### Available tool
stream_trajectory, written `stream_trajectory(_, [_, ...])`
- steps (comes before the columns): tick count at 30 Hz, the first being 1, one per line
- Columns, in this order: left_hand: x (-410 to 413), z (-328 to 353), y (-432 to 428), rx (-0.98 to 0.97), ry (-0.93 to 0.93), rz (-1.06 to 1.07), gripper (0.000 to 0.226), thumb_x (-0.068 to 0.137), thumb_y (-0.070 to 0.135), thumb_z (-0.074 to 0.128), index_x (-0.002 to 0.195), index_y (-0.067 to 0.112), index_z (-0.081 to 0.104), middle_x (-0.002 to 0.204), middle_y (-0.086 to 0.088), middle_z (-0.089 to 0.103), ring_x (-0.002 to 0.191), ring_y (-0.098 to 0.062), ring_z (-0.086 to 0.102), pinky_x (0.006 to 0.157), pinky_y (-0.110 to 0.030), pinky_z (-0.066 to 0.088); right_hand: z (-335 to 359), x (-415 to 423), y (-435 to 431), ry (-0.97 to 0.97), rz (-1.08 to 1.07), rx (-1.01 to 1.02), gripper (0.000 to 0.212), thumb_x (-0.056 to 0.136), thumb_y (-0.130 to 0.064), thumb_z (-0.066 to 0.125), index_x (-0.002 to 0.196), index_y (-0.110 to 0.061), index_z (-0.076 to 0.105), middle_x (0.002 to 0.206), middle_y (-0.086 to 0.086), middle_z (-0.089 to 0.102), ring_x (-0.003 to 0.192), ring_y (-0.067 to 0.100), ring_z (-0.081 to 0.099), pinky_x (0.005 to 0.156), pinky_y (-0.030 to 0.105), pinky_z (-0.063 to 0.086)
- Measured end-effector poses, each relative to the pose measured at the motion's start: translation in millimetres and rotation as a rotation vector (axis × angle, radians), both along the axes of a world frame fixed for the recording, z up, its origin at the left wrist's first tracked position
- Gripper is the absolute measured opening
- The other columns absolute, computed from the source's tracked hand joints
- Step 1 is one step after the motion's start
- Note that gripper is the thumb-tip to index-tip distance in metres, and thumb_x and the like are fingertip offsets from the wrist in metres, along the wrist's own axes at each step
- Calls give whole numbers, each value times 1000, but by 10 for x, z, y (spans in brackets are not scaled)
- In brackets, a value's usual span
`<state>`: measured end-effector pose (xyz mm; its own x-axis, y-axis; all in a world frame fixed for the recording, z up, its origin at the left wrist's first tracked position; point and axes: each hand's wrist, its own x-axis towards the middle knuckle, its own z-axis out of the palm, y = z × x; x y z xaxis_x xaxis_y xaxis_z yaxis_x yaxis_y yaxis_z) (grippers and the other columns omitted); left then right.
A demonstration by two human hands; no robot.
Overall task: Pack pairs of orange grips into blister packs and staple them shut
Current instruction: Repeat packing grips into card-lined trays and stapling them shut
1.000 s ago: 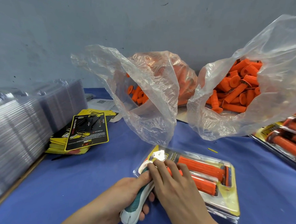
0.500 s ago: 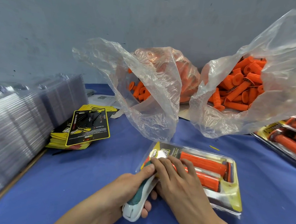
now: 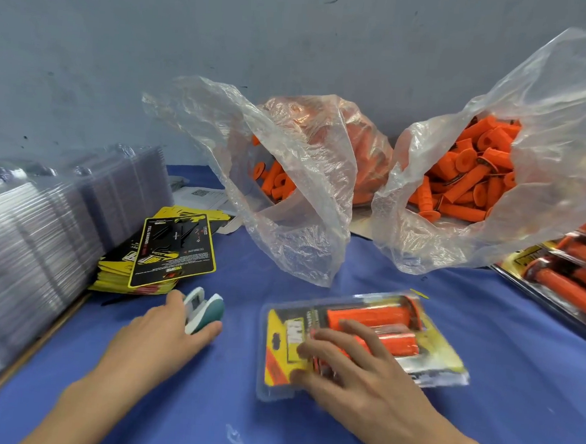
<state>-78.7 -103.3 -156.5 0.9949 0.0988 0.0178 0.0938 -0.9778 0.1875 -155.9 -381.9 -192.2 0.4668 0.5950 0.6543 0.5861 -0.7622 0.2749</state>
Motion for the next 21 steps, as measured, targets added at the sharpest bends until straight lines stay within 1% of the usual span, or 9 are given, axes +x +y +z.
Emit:
stream_trajectory(4, [131,51,-80,-797,159,44,53,81,61,66,94,10,56,68,-4,71,60,-21,69,60,-41,59,18,-142,-302,94,75,60,19,97,-20,60,105,-37,65,136,-1,56,133,15,47,112,41,36])
stream_trajectory(6, [128,93,-136,-982,218,50,55,81,57,67,94,5,59,68,-6,73,58,-20,69,56,-37,59,27,-190,-555,123,-1,84,23,90,-19,63,105,-37,65,140,-1,51,134,16,44,112,36,36])
stream_trajectory(8, [104,77,-186,-907,184,10,53,80,61,65,94,10,60,71,-2,73,61,-18,70,56,-34,56,63,-220,-821,182,-156,88,43,72,-10,73,104,-39,67,138,1,55,123,22,54,99,35,47])
stream_trajectory(11, [27,4,-251,-354,41,-44,49,77,72,58,96,27,50,88,9,64,81,-12,63,63,-31,46,149,-231,-1182,343,-433,144,83,39,18,77,100,-38,72,126,4,65,100,32,69,79,40,54])
stream_trajectory(13, [-27,-64,-324,-77,-23,-91,49,79,72,54,100,30,42,104,10,54,97,-16,57,73,-33,45,263,-239,-1284,375,-527,305,68,59,21,74,101,-33,73,122,6,66,98,38,67,76,47,55])
stream_trajectory(16, [-69,-104,-443,206,-145,-137,55,86,65,52,124,26,42,122,4,50,115,-21,49,90,-35,41,343,-267,-1129,288,-457,499,29,91,-9,64,109,-32,69,118,-6,65,102,26,63,82,43,51])
stream_trajectory(17, [-66,-97,-486,168,-253,-174,55,88,57,58,129,21,46,122,0,52,114,-25,50,91,-38,42,347,-288,-980,264,-400,495,21,94,-25,60,112,-33,67,118,-11,63,104,18,60,86,37,48])
stream_trajectory(19, [-85,-95,-627,-136,-441,-287,41,90,35,65,125,15,56,112,-2,57,103,-26,56,89,-40,47,299,-314,-683,245,-333,387,34,85,-49,58,116,-35,64,122,-14,63,108,11,57,91,31,41])
stream_trajectory(21, [-142,-53,-876,-598,-296,-308,17,95,28,60,110,20,62,101,4,63,90,-14,63,84,-35,52,203,-303,-506,239,-334,254,52,69,-59,67,114,-34,64,122,-9,65,109,15,61,92,34,40])
